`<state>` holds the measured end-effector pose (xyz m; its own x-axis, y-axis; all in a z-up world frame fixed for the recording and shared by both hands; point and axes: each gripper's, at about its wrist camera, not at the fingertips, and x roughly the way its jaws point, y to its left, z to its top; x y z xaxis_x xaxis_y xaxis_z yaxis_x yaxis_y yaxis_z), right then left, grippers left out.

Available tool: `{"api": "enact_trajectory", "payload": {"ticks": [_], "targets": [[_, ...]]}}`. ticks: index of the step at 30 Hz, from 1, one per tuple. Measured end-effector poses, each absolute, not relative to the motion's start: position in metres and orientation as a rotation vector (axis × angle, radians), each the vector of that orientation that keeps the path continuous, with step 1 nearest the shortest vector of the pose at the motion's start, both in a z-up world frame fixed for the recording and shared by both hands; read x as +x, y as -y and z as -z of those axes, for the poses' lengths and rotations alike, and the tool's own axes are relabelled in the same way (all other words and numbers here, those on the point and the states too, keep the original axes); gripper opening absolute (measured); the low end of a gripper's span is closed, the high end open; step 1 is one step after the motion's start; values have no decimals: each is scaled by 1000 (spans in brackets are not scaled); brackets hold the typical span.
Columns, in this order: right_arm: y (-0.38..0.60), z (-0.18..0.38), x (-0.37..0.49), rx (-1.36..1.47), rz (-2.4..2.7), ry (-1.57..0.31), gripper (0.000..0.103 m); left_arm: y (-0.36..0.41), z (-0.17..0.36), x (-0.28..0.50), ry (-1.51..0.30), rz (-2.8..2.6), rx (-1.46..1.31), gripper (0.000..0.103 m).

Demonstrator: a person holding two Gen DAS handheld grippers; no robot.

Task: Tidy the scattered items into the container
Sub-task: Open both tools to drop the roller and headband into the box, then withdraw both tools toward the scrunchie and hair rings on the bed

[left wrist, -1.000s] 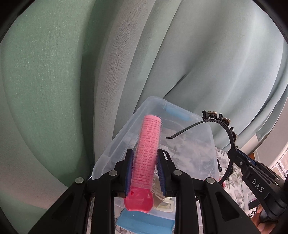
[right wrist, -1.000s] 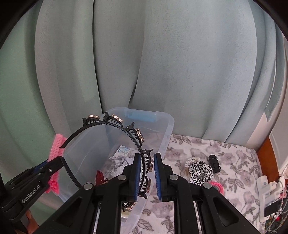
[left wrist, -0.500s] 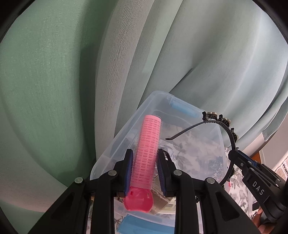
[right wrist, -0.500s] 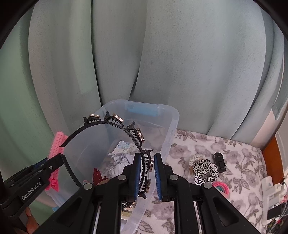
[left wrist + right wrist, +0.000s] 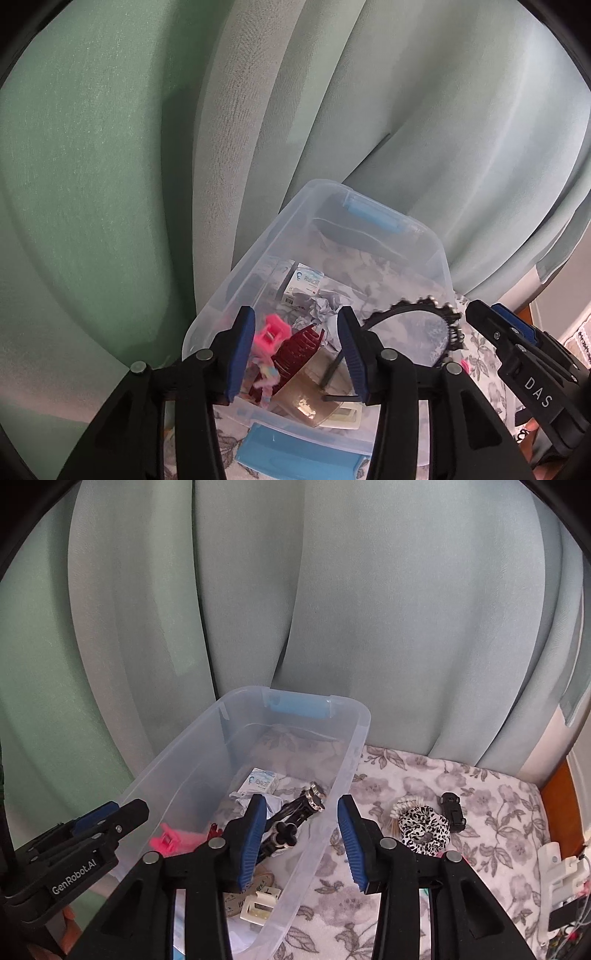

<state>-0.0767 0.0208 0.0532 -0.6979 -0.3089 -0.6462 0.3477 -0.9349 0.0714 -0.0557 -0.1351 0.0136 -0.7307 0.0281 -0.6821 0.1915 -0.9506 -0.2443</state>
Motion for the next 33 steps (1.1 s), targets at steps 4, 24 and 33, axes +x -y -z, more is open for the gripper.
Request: {"api": "enact_trajectory", "payload": {"ticks": [4,24,33], "targets": [[-31,-58,-73,969,2621,-45,44,130,-20,-52,-456,2817,1107,48],[-115,-84,-21,909,2688,156,46,45,-81,-2,-249,2958,1058,52],[-170,-101,8,820,2740,270,52,-12,-108,19,-132,3048,1015,57]]}}
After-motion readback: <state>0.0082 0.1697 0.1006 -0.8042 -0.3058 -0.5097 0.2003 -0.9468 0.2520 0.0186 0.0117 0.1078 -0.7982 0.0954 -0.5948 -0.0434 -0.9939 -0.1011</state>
